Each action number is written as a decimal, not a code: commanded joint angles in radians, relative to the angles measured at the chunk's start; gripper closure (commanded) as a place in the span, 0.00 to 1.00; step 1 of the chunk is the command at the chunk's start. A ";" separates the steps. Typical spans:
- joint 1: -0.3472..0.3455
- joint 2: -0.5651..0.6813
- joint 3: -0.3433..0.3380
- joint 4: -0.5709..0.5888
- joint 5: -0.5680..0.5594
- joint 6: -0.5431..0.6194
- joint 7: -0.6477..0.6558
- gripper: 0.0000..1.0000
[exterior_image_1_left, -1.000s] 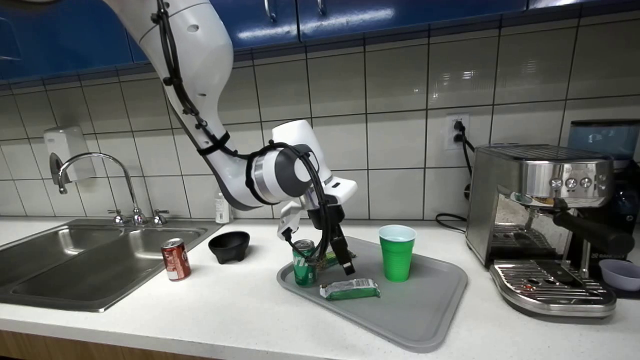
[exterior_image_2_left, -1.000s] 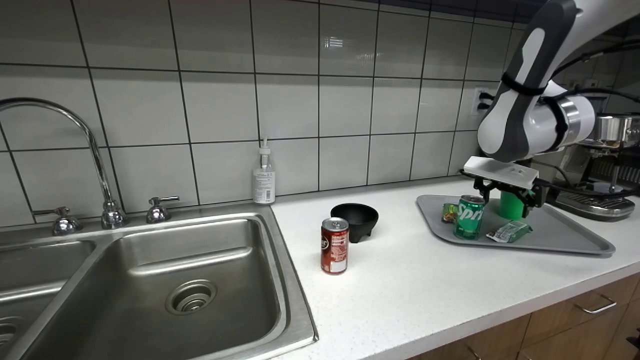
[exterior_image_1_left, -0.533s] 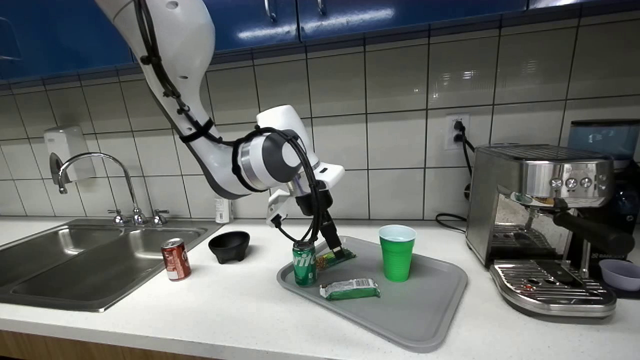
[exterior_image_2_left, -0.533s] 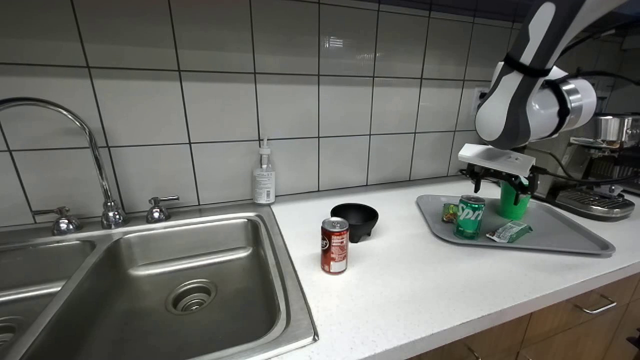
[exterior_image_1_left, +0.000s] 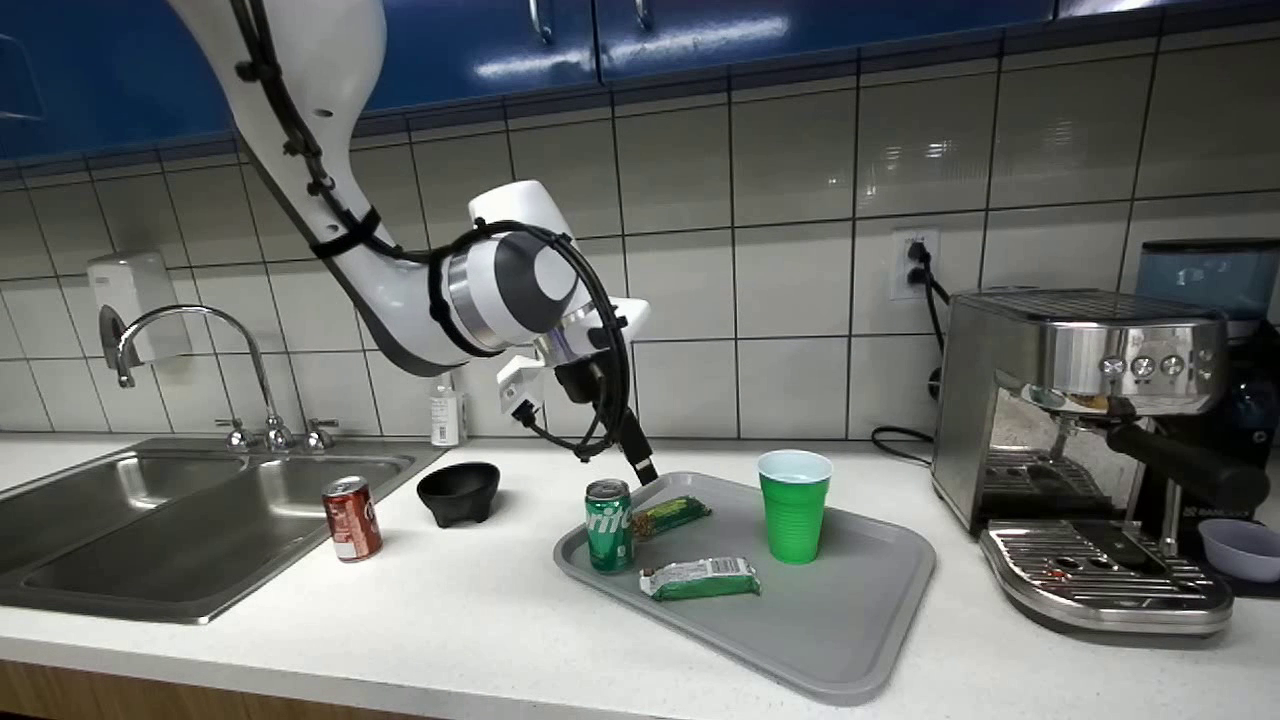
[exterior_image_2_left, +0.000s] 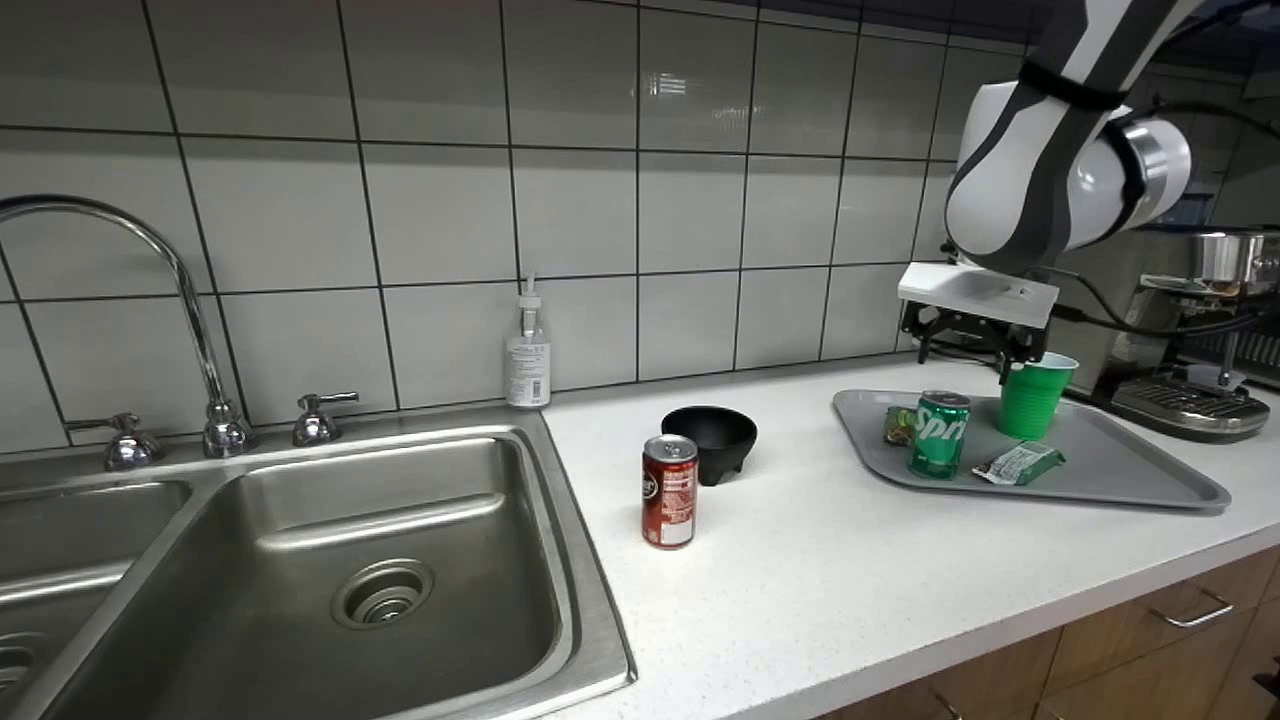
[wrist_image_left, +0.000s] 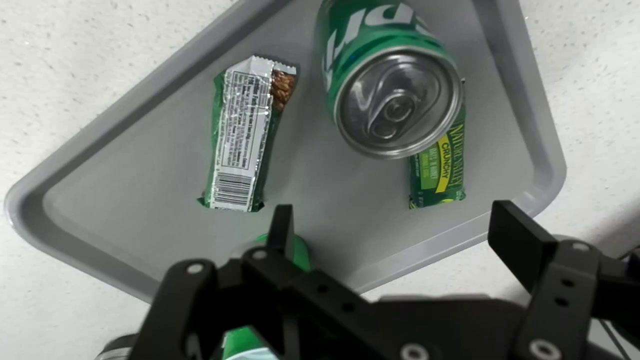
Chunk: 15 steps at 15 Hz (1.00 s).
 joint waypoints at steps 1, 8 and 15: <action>0.002 -0.085 0.027 -0.053 -0.061 -0.005 -0.015 0.00; 0.024 -0.172 0.082 -0.115 -0.103 -0.006 -0.061 0.00; 0.036 -0.258 0.166 -0.184 -0.071 -0.012 -0.211 0.00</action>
